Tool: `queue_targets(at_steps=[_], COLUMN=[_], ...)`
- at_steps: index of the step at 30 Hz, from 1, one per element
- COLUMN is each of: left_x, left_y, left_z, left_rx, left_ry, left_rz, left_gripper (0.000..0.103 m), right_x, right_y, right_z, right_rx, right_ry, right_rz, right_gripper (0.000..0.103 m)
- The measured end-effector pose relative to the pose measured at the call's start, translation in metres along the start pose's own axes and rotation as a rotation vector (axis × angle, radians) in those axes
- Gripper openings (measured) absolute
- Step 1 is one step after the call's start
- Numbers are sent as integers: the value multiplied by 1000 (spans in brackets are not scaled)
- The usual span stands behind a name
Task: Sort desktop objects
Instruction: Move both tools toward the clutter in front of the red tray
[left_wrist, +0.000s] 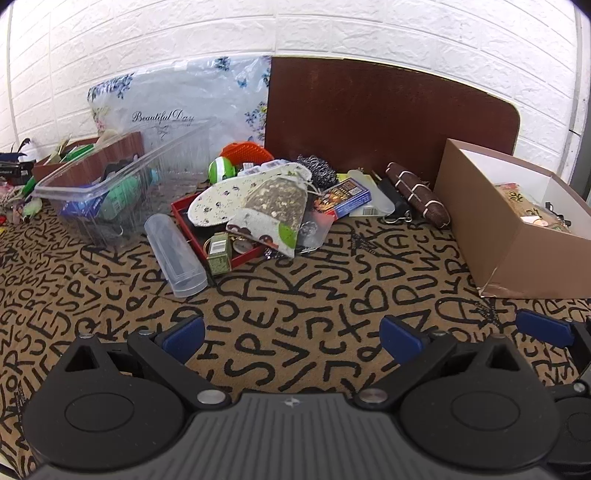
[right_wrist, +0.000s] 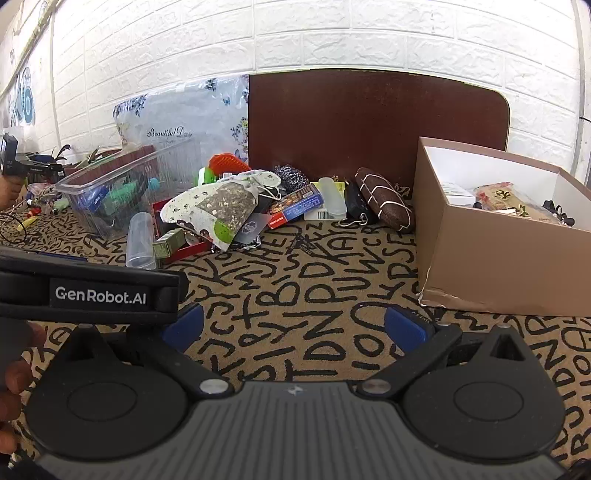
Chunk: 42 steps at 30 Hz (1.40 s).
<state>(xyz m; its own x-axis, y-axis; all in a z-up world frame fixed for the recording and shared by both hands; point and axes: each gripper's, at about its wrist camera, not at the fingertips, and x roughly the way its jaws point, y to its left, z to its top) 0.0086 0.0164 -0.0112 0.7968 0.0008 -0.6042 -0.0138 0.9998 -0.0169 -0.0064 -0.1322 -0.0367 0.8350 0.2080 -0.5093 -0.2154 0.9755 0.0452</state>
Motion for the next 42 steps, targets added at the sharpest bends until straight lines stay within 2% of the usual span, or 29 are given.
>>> queue_targets(at_steps=[42], left_x=[52], left_y=[41], left_z=[8], left_rx=[-59], left_ry=[65], left_rz=[-6], left_gripper=[103], right_x=[62], right_y=[32], right_z=[13], right_rx=[-33], right_ry=[88], right_rz=[43], right_gripper=[101])
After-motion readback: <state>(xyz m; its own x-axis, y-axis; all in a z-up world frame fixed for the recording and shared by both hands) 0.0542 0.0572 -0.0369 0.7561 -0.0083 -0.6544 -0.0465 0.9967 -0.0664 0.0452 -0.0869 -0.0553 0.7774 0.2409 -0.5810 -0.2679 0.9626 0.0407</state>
